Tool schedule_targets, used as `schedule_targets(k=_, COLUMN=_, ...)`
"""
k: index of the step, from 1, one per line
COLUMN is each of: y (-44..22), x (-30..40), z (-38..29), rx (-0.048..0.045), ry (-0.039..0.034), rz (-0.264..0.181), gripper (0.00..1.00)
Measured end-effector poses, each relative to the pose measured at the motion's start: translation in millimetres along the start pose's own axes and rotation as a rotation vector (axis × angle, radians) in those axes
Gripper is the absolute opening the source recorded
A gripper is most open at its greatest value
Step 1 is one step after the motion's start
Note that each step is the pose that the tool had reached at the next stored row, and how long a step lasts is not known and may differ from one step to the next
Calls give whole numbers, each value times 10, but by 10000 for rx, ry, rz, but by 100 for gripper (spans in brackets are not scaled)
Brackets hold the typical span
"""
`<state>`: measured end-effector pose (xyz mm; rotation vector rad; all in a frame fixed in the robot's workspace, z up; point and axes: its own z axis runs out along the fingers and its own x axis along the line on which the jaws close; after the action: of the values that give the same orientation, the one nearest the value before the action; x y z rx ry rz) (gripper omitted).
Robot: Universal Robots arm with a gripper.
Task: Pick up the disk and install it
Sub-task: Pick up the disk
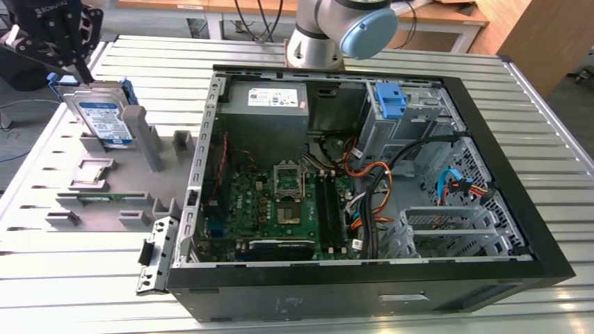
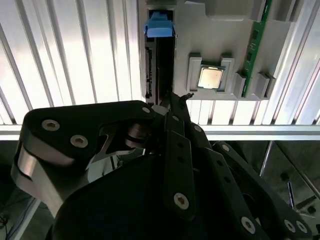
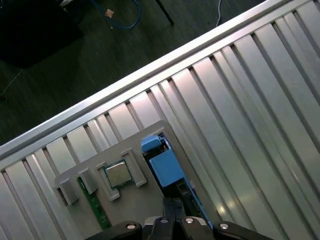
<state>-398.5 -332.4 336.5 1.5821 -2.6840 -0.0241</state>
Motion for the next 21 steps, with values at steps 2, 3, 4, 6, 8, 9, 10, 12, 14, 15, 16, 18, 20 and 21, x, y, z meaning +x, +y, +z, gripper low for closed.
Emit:
schedule_targets(k=2, y=0, x=0, z=0, rx=5, ry=9, rz=-345, gripper=11)
schedule_targets(k=3, y=0, x=0, z=0, rx=8, ry=13, rz=-520, gripper=11)
schedule_targets(k=4, y=0, x=0, z=0, rx=10, ry=19, rz=-695, gripper=11)
schedule_targets(k=6, y=0, x=0, z=0, rx=13, ry=24, rz=-937, gripper=11)
schedule_targets(k=8, y=0, x=0, z=0, rx=14, ry=25, rz=-943, gripper=11)
schedule_targets(k=9, y=0, x=0, z=0, rx=14, ry=26, rz=-944, gripper=11)
schedule_targets(k=10, y=0, x=0, z=0, rx=14, ry=25, rz=-944, gripper=11)
schedule_targets(k=12, y=0, x=0, z=0, rx=13, ry=25, rz=-945, gripper=11)
schedule_targets(k=14, y=0, x=0, z=0, rx=14, ry=25, rz=-946, gripper=11)
schedule_targets(k=15, y=0, x=0, z=0, rx=14, ry=25, rz=-946, gripper=11)
schedule_targets(k=16, y=0, x=0, z=0, rx=14, ry=25, rz=-946, gripper=11)
schedule_targets(k=18, y=0, x=0, z=0, rx=14, ry=26, rz=-958, gripper=11)
schedule_targets(k=20, y=0, x=0, z=0, rx=15, ry=28, rz=-1028, gripper=11)
schedule_targets(k=21, y=0, x=0, z=0, rx=16, ry=28, rz=-1077, gripper=11)
